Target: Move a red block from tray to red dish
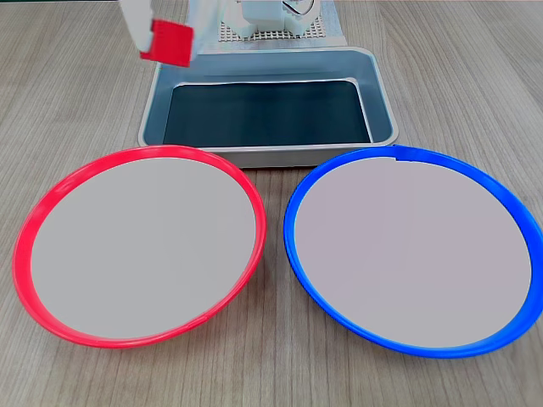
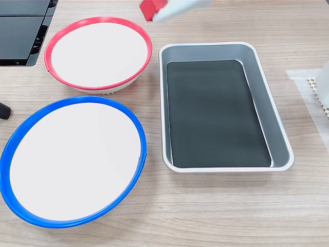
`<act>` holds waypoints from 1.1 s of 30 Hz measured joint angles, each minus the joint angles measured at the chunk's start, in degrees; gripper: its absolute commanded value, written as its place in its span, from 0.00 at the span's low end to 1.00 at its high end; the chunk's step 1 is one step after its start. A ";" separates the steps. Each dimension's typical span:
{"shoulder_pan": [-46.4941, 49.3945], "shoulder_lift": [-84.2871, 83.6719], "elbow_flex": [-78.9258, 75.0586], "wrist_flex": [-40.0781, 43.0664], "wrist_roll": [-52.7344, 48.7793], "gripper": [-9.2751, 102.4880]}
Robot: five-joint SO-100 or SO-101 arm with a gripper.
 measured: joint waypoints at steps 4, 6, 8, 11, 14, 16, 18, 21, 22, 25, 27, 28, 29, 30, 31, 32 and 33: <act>0.70 -7.03 -4.22 -8.26 0.26 0.08; 2.02 -13.27 -6.33 -12.74 -0.88 0.08; 2.55 -19.16 -10.11 -14.68 -3.34 0.08; 2.29 -31.29 -17.93 -14.41 -7.29 0.08; 1.85 -39.29 -23.82 -12.57 -10.02 0.08; 0.70 -44.38 -28.04 -10.11 -11.60 0.08; -0.44 -48.16 -30.85 -8.00 -12.83 0.08; -1.23 -51.77 -33.84 -3.87 -14.15 0.08; -1.32 -52.12 -34.19 -2.72 -14.41 0.08; -2.46 -52.38 -34.54 0.18 -14.77 0.08; -2.81 -52.38 -34.54 1.05 -14.77 0.09; -2.90 -52.38 -34.54 1.23 -14.85 0.11; -2.72 -52.38 -34.54 1.41 -14.85 0.14; -2.55 -52.38 -34.54 1.49 -14.85 0.16; -2.46 -52.38 -34.54 1.58 -14.85 0.19; -2.46 -52.38 -34.54 1.58 -14.85 0.22; -2.46 -52.38 -34.54 1.58 -14.85 0.25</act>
